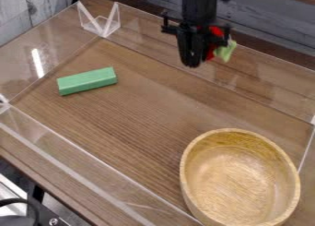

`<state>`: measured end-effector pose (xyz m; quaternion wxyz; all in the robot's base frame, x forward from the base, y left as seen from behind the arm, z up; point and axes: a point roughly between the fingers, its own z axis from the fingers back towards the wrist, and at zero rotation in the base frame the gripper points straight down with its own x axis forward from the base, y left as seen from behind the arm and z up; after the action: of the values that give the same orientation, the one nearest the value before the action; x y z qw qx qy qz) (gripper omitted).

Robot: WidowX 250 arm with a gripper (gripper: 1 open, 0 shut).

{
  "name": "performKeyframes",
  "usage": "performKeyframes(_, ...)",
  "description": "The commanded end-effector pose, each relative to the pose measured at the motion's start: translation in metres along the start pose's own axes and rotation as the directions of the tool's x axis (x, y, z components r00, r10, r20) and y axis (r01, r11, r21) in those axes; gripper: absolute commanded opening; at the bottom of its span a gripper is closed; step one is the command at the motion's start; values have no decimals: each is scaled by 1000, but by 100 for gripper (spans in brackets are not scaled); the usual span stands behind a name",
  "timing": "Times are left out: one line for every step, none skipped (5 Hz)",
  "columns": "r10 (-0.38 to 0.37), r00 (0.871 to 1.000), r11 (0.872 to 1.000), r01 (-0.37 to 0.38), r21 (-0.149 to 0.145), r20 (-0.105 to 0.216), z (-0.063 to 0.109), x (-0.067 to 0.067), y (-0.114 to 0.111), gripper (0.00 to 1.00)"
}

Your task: Move the red object to the right side of the table

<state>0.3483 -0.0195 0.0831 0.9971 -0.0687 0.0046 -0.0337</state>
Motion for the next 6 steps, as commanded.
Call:
performKeyframes(-80,994,997,80,4,71,12,-1,-31,0)
performKeyframes(-127,990,992,127,0,57,-3,-1,-51,0)
performKeyframes(-150,987,989,150,0,50,-17,8,-64,0)
performKeyframes(-163,986,987,163,6,43,-32,16,-75,0)
performKeyframes(-114,991,994,113,14,72,-18,24,-53,0)
performKeyframes(-124,990,992,124,14,66,-26,27,-57,0)
